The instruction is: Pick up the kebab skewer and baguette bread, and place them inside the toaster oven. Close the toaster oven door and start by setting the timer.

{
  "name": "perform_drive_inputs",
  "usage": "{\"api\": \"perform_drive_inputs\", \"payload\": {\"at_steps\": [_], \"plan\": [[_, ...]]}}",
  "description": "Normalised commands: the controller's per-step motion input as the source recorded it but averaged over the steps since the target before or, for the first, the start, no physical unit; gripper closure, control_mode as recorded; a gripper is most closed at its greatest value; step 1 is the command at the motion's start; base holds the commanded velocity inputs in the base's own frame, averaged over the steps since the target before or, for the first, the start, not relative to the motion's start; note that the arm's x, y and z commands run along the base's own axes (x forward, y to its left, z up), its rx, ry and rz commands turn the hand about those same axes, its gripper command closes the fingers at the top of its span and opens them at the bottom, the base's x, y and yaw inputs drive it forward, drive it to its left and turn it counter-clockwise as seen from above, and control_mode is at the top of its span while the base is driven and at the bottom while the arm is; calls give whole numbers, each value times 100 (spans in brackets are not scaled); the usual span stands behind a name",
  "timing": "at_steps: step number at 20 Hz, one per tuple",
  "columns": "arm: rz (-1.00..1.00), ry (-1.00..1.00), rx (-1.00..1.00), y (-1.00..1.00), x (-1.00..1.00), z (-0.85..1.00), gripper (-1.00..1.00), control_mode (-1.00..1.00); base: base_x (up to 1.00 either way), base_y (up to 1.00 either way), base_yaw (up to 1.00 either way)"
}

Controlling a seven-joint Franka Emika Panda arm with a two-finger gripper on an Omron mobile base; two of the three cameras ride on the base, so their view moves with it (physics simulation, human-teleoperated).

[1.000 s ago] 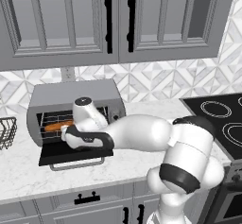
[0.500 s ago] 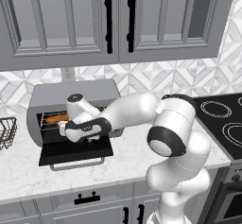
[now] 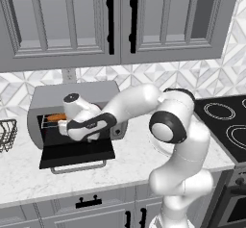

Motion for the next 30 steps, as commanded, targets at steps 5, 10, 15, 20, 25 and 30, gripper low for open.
{"api": "perform_drive_inputs", "payload": {"at_steps": [5,10,15,20,25,30], "plan": [[0,0,0,0,-88,18,-100,-100,0,0,0],[7,0,0,0,-100,18,-100,-100,0,0,0],[10,2,0,-8,-82,-18,-100,-100,0,0,0],[0,3,0,0,-34,-33,-100,-100,0,0,0],[0,4,0,0,6,-31,-100,-100,0,0,0],[0,5,0,0,0,-23,-100,-100,0,0,0]]}}
